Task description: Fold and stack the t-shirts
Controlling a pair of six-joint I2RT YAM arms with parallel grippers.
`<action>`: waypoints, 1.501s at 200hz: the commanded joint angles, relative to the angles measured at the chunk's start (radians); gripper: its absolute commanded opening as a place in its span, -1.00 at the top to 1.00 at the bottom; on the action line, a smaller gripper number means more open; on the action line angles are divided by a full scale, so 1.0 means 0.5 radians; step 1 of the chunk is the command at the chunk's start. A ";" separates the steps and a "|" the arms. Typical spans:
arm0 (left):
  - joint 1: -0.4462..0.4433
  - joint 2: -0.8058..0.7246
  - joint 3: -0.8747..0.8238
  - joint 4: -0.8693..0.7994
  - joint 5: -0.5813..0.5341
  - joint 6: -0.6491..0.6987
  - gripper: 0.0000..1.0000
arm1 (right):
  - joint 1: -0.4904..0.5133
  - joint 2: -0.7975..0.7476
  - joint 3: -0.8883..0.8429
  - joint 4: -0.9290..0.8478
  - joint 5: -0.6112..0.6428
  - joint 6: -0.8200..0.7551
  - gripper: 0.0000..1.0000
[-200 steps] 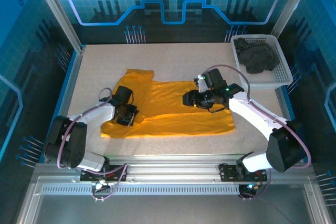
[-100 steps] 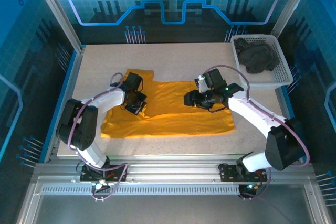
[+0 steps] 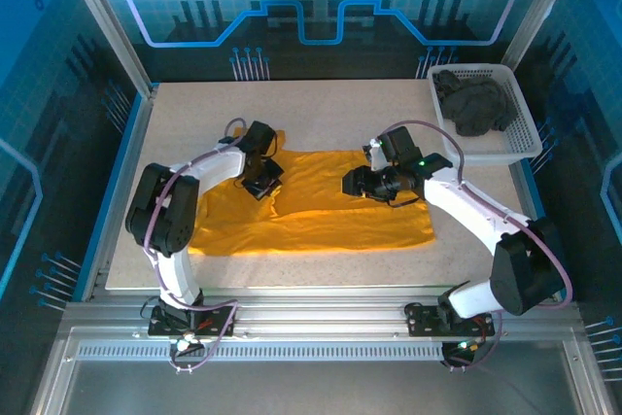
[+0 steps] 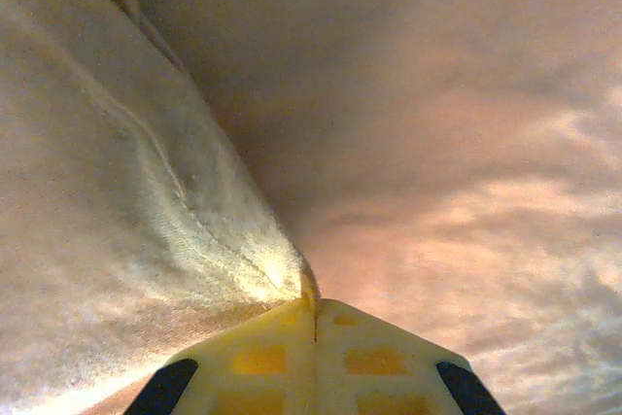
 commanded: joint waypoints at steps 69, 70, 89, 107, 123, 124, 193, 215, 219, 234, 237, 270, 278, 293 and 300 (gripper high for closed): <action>-0.021 0.027 0.304 -0.361 -0.085 0.296 -0.15 | -0.053 0.063 -0.006 -0.119 0.009 0.000 -0.10; -0.021 0.018 0.303 -0.367 -0.095 0.296 -0.15 | -0.053 0.062 -0.006 -0.122 0.011 -0.001 -0.10; -0.006 -0.196 0.201 -0.457 -0.226 0.248 -0.10 | -0.071 0.011 -0.078 -0.171 0.091 0.023 -0.07; 0.079 -0.420 -0.080 -0.436 -0.197 0.131 0.02 | -0.118 -0.045 -0.207 -0.178 0.143 0.067 -0.03; 0.215 -0.577 -0.393 -0.342 -0.089 0.030 0.12 | -0.172 -0.057 -0.309 -0.212 0.191 0.098 0.01; 0.224 -0.584 -0.409 -0.337 -0.083 0.021 0.13 | -0.175 -0.057 -0.311 -0.215 0.194 0.099 0.02; 0.732 -0.694 -1.050 -0.112 -0.003 -0.318 0.35 | -0.283 0.106 -0.346 -0.398 0.485 0.014 0.11; 0.889 -0.873 -1.198 -0.097 -0.057 -0.347 0.36 | -0.268 0.222 -0.285 -0.473 0.529 -0.009 0.10; 0.914 -0.886 -1.208 -0.097 -0.056 -0.333 0.36 | -0.262 0.249 -0.270 -0.492 0.531 -0.012 0.10; 0.988 -0.861 -1.197 -0.138 -0.026 -0.258 0.36 | -0.216 0.366 -0.228 -0.571 0.558 -0.010 0.10; 1.002 -0.852 -1.192 -0.147 -0.021 -0.242 0.36 | -0.204 0.388 -0.223 -0.582 0.557 -0.008 0.10; 1.115 -0.873 -1.219 -0.200 -0.010 -0.184 0.34 | -0.037 0.535 -0.211 -0.639 0.509 0.028 0.11; 1.154 -0.916 -1.241 -0.212 -0.021 -0.186 0.34 | 0.011 0.553 -0.192 -0.663 0.505 0.038 0.11; 1.233 -1.000 -1.267 -0.209 -0.037 -0.167 0.31 | 0.085 0.556 -0.151 -0.703 0.492 0.057 0.11; 1.245 -1.023 -1.242 -0.194 -0.037 -0.138 0.25 | 0.105 0.538 -0.127 -0.714 0.496 0.065 0.10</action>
